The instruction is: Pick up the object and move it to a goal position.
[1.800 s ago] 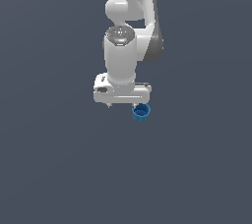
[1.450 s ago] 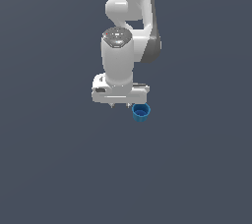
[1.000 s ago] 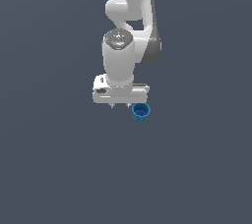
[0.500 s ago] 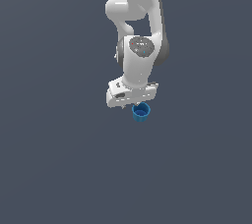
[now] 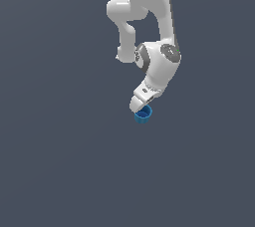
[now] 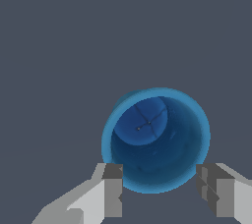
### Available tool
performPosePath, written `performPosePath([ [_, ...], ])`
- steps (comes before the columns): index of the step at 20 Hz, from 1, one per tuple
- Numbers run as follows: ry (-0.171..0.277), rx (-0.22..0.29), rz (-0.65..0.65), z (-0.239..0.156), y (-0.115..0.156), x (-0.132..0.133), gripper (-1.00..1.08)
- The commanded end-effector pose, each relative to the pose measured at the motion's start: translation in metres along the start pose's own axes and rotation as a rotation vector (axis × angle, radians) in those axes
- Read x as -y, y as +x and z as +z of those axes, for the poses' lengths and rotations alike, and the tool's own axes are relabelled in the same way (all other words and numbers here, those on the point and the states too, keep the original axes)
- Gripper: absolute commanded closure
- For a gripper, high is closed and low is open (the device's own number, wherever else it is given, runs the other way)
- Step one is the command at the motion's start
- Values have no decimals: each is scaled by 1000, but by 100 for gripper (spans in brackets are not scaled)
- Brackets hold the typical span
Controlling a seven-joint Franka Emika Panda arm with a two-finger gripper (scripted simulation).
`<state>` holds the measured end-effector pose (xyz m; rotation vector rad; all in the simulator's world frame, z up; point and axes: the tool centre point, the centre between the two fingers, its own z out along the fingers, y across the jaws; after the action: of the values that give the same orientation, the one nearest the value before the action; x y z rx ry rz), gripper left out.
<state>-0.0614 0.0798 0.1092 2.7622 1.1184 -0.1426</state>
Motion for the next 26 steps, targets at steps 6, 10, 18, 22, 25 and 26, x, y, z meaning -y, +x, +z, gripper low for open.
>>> performPosePath([
  [6,-30,17,-198,10,5,31,-20],
  [10,-33,20,-224,11,6,35,-20],
  [18,-32,19,-221,28,5,34,-20],
  [22,-32,19,-225,39,5,35,-20],
  [25,-32,19,-225,41,4,35,108],
  [26,-32,19,-225,41,4,35,108],
])
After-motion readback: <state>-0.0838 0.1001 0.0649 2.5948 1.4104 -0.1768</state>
